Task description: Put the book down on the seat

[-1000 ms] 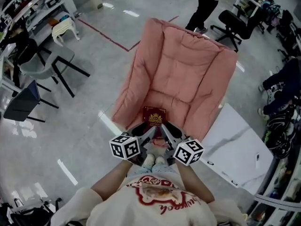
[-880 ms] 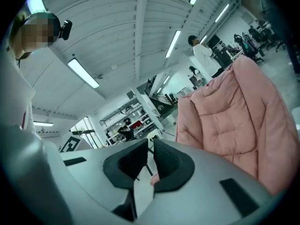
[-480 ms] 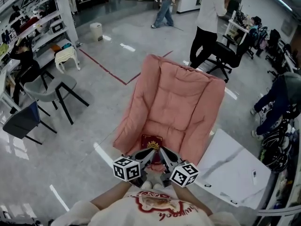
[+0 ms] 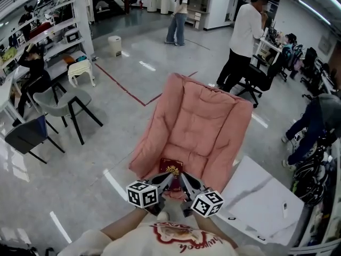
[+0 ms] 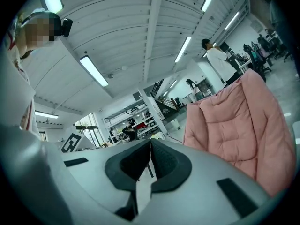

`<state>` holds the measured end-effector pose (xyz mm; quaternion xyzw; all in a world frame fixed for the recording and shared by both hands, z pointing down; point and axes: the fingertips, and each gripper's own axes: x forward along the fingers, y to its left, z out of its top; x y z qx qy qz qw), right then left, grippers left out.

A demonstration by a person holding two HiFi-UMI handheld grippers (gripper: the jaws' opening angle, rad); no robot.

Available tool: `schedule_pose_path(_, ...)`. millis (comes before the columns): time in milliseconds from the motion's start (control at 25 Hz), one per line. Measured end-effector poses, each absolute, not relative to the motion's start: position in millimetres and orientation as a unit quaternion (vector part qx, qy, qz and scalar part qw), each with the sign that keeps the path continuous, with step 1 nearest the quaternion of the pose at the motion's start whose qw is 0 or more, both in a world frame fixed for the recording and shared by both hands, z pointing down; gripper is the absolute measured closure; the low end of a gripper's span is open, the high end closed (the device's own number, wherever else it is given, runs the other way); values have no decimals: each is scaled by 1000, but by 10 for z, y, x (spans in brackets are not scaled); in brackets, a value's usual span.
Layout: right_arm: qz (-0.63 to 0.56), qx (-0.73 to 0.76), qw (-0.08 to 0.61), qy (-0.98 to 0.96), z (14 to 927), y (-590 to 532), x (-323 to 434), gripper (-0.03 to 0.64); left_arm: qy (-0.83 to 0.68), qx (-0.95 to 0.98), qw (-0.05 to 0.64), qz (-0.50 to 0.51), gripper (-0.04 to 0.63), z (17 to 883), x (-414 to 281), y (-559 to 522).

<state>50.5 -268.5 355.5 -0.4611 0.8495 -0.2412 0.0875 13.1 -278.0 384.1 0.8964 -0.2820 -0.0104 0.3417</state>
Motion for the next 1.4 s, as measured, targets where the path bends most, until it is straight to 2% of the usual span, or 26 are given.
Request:
schedule_pose_path(360,-199,-467,93,857,3336,-1759,705,614,-263,907,328,-14,592,3765,378,-1837)
schedule_pose_path(600,-216,-475,92,848,3445,-669,1058,614,-273,900,339,-24,591,3825,624,-821)
schedule_pose_path(880,-221,-471,70,851,3467,534,1113,614,-296,887,353,-34,592,3826,675,330)
schedule_pose_path(1400,-200,-445,75,870,3273,1224,1058,614,-309,891,332,-34,592,3628,708,1084)
